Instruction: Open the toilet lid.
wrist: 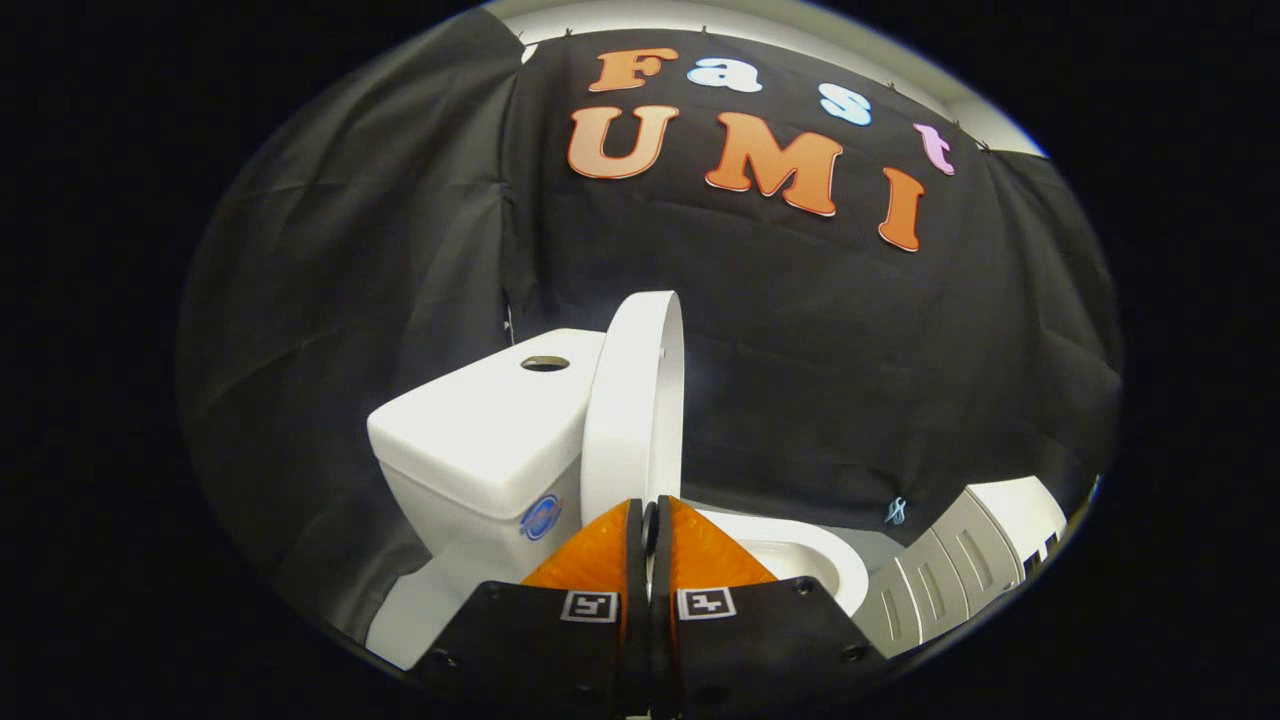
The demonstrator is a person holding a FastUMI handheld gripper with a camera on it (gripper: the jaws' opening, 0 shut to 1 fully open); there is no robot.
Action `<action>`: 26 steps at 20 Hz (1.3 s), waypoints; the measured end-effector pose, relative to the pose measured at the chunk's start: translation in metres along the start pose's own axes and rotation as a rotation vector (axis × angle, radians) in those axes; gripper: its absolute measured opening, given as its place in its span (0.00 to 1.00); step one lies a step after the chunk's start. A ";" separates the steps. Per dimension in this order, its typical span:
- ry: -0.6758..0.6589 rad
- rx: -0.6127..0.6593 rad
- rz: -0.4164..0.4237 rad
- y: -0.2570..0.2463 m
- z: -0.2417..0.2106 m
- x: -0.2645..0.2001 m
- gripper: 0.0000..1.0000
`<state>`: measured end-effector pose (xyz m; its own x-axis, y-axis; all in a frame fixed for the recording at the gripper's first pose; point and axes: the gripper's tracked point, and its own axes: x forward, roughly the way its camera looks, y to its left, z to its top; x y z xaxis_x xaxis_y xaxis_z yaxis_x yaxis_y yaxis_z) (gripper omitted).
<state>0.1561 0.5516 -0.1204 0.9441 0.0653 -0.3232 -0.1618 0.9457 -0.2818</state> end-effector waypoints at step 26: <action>-0.023 0.235 0.130 -0.014 0.015 -0.002 0.73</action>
<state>0.1603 0.5428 -0.1024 0.9265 0.1960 -0.3214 -0.2137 0.9767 -0.0204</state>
